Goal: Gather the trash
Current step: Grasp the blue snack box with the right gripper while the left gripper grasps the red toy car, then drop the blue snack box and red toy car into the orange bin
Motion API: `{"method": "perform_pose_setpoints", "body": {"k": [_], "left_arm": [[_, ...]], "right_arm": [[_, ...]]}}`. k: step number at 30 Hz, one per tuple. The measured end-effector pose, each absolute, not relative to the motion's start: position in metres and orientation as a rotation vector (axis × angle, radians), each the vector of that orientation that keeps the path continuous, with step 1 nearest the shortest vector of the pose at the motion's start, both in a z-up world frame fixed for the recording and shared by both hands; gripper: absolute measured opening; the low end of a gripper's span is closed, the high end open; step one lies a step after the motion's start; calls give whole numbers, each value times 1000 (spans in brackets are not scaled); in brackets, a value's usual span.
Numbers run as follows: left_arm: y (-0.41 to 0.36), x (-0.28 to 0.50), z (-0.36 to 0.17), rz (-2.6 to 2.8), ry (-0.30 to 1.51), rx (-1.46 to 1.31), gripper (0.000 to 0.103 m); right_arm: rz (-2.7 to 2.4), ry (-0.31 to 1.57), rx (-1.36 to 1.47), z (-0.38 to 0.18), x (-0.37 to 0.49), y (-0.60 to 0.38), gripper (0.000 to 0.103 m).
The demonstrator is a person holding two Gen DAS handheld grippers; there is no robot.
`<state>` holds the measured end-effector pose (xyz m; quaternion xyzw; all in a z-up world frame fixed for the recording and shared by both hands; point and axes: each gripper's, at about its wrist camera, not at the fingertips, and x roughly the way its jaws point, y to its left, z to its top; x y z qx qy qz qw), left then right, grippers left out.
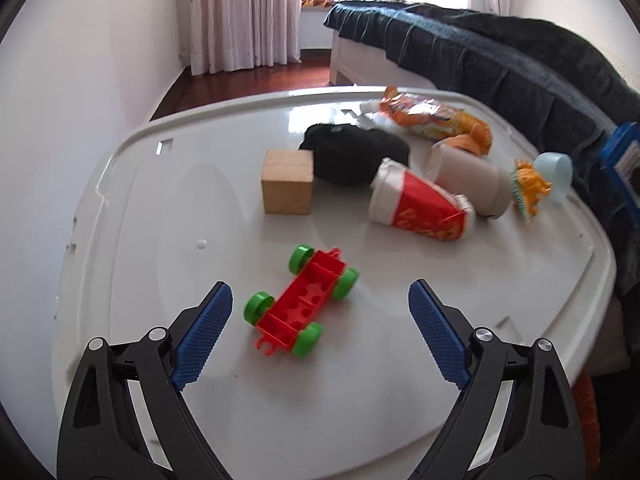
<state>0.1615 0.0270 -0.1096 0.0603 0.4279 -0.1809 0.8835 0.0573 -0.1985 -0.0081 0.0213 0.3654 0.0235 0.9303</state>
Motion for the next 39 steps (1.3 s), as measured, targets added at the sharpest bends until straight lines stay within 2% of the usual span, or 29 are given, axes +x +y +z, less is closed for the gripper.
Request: {"method": "perform_pose_setpoints", "body": {"k": [2, 9, 12, 13, 14, 26, 39], "left_arm": [[30, 169, -116, -371, 916, 120, 84], [36, 174, -121, -320, 953, 103, 58], [35, 169, -119, -294, 958, 87, 56], [34, 166, -119, -280, 955, 86, 52], [33, 163, -119, -267, 950, 87, 37], [32, 141, -111, -225, 916, 45, 39], [25, 61, -53, -206, 842, 19, 39]], "right_arm": [[55, 749, 46, -7, 59, -198, 52], [67, 745, 56, -6, 59, -196, 53], [68, 739, 53, -6, 58, -196, 53], [70, 738, 55, -5, 58, -196, 53], [71, 736, 56, -5, 57, -196, 53], [71, 718, 44, -1, 52, -192, 53], [102, 674, 28, 28, -5, -172, 53]]}}
